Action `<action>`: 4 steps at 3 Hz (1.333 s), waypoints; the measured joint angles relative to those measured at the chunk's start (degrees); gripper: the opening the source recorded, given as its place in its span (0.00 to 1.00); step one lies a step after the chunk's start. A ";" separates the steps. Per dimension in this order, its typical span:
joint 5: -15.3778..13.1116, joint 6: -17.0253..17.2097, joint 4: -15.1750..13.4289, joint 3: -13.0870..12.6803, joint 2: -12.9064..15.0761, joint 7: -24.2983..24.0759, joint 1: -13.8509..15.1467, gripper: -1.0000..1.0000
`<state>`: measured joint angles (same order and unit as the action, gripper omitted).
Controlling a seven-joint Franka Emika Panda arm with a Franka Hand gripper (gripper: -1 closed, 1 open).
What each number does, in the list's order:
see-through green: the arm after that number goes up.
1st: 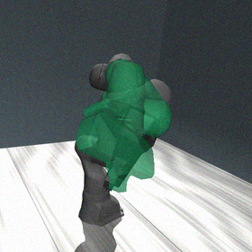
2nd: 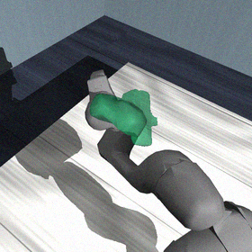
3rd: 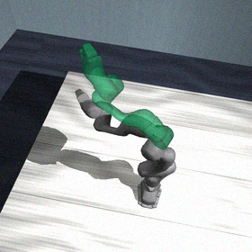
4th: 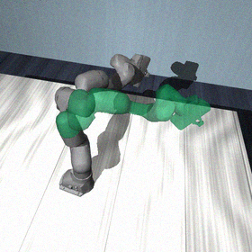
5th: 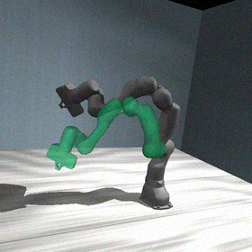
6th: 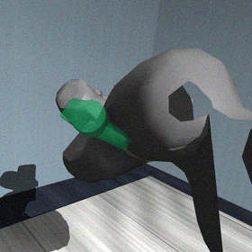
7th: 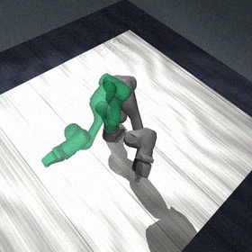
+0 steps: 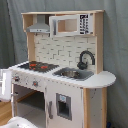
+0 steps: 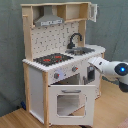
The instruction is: Play with the kitchen
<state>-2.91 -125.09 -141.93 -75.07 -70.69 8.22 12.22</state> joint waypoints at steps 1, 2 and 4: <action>3.10 -0.07 -1.23 2.63 1.09 5.18 0.08 1.00; 6.06 -0.07 -2.05 4.70 2.53 9.66 0.29 1.00; 12.06 -1.35 -2.36 5.28 9.00 17.55 1.61 1.00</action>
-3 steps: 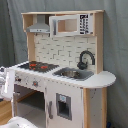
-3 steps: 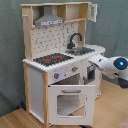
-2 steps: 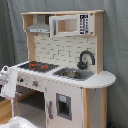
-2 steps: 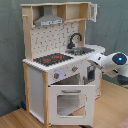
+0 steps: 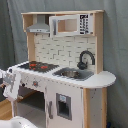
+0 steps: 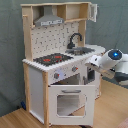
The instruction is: Play with the kitchen
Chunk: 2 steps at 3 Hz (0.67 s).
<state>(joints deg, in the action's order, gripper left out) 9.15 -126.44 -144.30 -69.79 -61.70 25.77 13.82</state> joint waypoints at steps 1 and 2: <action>1.37 -3.02 0.00 -0.57 4.53 2.95 1.64 1.00; 1.42 -5.90 0.02 -0.87 8.64 5.16 3.53 1.00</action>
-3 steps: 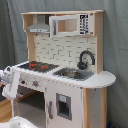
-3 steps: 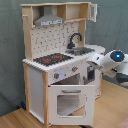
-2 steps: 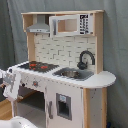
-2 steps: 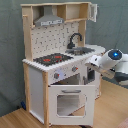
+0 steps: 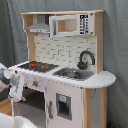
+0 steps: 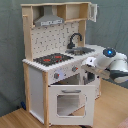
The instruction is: Play with the kitchen
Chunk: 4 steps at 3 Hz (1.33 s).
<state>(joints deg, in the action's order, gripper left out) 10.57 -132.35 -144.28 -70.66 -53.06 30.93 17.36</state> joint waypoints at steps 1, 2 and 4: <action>0.00 -2.93 0.17 -0.27 4.09 2.38 1.88 1.00; -0.02 -6.20 0.77 -1.16 9.05 4.56 3.73 1.00; -0.06 -11.78 2.01 -5.66 18.32 6.23 6.97 1.00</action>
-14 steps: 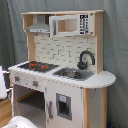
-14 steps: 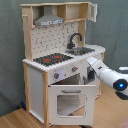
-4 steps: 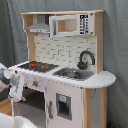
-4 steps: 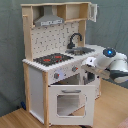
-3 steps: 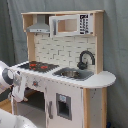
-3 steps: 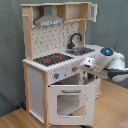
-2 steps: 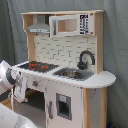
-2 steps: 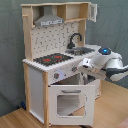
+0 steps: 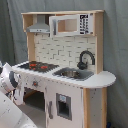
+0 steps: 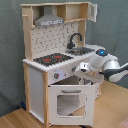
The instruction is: Play with the kitchen
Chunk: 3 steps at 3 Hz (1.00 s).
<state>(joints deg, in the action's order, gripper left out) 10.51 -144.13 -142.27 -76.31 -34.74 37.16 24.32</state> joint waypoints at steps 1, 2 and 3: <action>0.00 -2.25 -0.01 -1.80 4.13 1.99 2.76 1.00; -0.02 -4.02 0.00 -3.46 8.50 4.09 5.33 1.00; -0.03 -4.82 0.00 -5.22 11.07 4.20 6.09 1.00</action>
<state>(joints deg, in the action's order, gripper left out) 10.48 -148.95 -142.28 -81.53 -23.68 41.37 30.42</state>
